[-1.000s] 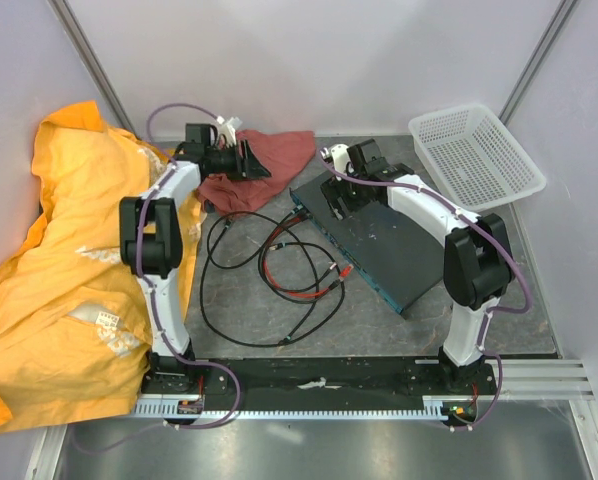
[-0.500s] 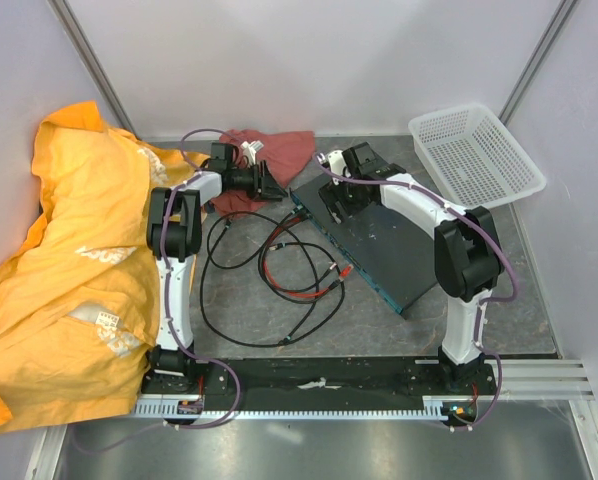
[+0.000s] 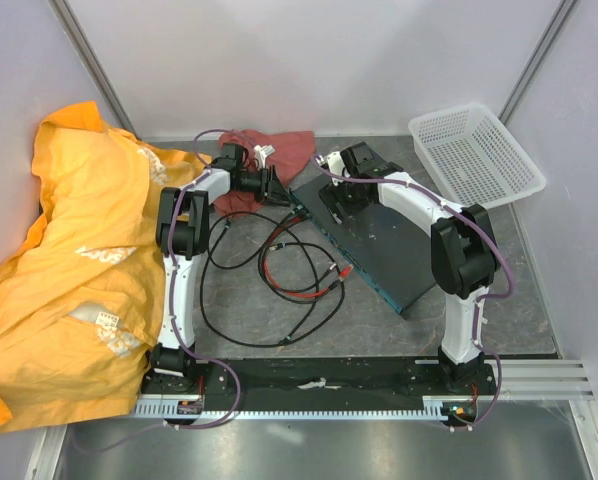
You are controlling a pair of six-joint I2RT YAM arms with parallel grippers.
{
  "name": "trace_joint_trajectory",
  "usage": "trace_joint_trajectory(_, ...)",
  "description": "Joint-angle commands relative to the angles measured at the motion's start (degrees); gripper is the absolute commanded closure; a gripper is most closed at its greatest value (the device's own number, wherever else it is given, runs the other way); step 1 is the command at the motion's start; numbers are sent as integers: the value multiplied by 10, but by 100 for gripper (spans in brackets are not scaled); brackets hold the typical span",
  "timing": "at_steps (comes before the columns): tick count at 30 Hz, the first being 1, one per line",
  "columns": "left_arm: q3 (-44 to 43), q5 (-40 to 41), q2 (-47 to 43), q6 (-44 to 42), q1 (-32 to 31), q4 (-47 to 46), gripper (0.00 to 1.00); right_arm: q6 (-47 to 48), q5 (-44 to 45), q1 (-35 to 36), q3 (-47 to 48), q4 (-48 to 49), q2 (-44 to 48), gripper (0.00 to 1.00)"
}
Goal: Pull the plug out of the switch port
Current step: Pull the connector from the switch port.
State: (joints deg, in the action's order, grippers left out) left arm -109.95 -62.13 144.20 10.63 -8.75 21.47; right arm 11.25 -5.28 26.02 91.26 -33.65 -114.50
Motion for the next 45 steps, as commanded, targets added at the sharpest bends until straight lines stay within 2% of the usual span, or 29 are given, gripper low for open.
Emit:
trace_joint_trajectory(1,37,-11,-10,-50,-4,46,52,8,11,2,32,-3,-12,13)
trace_joint_trajectory(7,18,-15,5,-2,-9,32,51,5,7,2,45,-6,-24,13)
trace_joint_trajectory(24,1,-35,21,30,-28,45,54,3,3,2,66,-15,-35,13)
trace_joint_trajectory(28,8,-45,28,82,-22,0,60,3,2,1,66,-15,-35,12)
trace_joint_trajectory(37,29,-51,34,183,-23,-90,61,-1,-2,2,57,-14,-33,12)
trace_joint_trajectory(39,35,-56,36,212,-24,-122,65,0,-1,1,59,-15,-34,12)
trace_joint_trajectory(42,37,-59,39,229,-24,-138,83,1,0,1,60,-15,-35,12)
trace_joint_trajectory(43,38,-60,38,229,-24,-138,93,1,0,2,60,-14,-36,12)
trace_joint_trajectory(45,38,-63,40,228,-24,-139,98,1,1,2,61,-13,-36,12)
